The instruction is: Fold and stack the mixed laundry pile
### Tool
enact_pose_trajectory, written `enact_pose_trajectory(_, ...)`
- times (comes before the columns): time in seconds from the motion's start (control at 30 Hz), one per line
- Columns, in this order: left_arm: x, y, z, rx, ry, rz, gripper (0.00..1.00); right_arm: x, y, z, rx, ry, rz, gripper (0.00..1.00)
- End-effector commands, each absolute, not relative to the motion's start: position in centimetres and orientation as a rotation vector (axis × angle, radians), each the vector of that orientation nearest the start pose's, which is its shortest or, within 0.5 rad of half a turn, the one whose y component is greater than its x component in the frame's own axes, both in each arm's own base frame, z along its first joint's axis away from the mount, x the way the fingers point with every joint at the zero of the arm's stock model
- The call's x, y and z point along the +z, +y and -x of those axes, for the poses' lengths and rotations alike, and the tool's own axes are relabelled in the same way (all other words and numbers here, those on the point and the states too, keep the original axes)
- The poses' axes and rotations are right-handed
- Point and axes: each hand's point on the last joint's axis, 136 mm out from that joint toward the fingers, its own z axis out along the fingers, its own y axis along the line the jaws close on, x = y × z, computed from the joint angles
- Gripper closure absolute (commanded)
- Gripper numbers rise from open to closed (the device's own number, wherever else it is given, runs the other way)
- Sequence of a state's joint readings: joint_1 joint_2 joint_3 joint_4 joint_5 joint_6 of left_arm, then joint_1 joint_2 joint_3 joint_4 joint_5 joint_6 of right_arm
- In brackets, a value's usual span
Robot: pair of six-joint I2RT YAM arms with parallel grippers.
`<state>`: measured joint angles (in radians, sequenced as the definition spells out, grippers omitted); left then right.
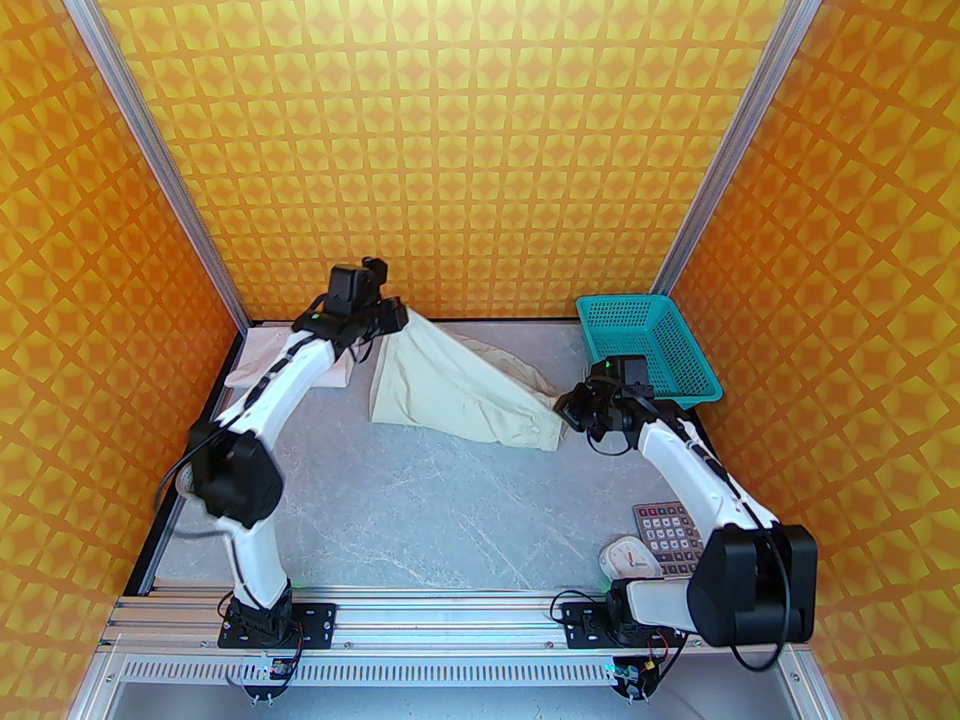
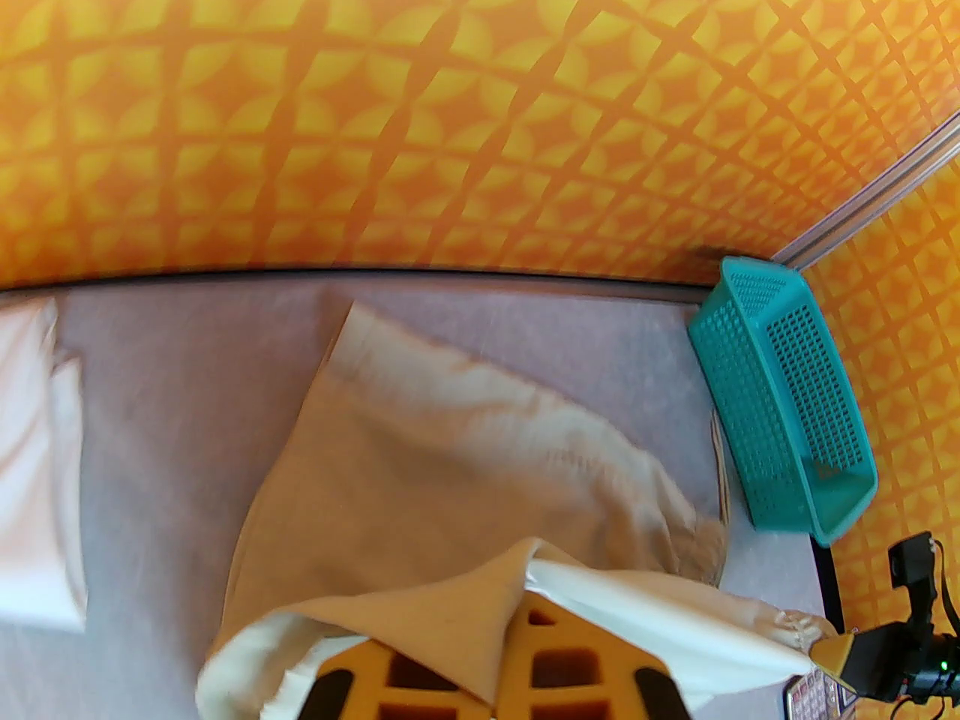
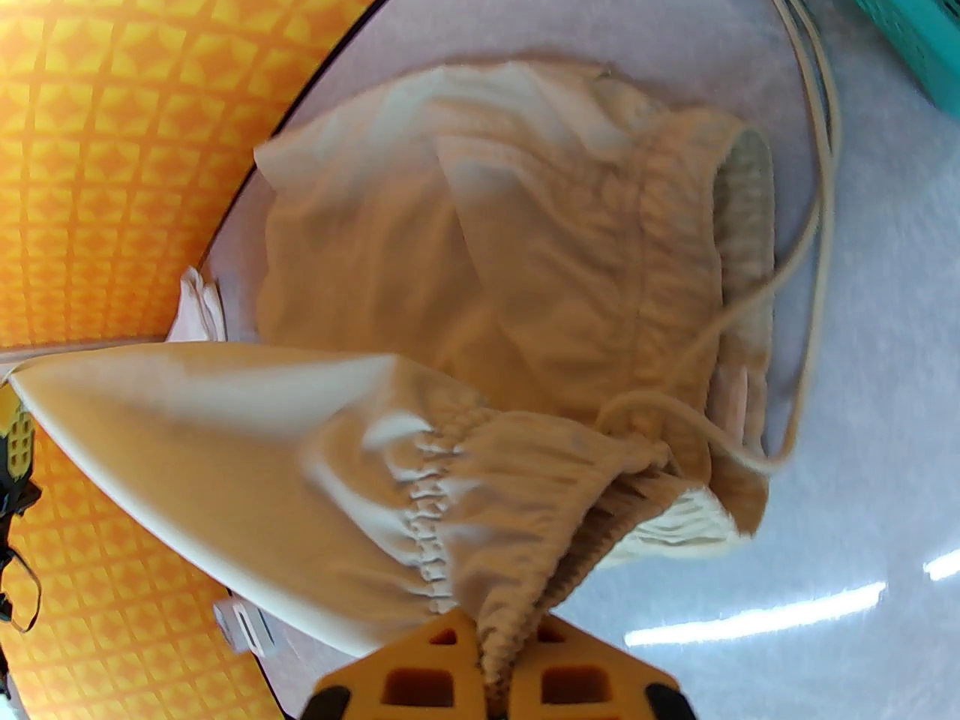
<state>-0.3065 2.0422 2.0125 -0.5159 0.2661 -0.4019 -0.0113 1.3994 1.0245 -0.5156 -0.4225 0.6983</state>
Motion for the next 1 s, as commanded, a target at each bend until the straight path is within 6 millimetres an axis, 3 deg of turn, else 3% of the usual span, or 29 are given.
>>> enact_pose_trajectory(0.0, 27.6, -21.9, -57.7, -0.691, 2.148, -0.068, 1.00, 15.8, 5.7, -39.0, 0.814, 2.399, -0.727, 1.00)
enact_pose_trajectory(0.27, 22.5, -24.1, -62.8, -0.777, 2.145, -0.043, 1.00, 13.3, 4.3, -41.9, 0.779, 2.402, -0.783, 1.00)
enact_pose_trajectory(0.5, 19.4, -25.7, -66.3, -0.884, 2.020, -0.023, 1.00, 10.6, 2.5, -43.6, 0.746, 2.405, -0.847, 1.00)
enact_pose_trajectory(0.77, 15.7, -26.5, -68.4, -0.962, 1.949, 0.019, 0.99, 8.7, 1.7, -46.2, 0.718, 2.379, -0.845, 0.94)
enact_pose_trajectory(0.97, 14.8, -26.7, -69.2, -1.018, 1.858, 0.034, 0.99, 7.6, 1.2, -47.6, 0.691, 2.351, -0.833, 0.91)
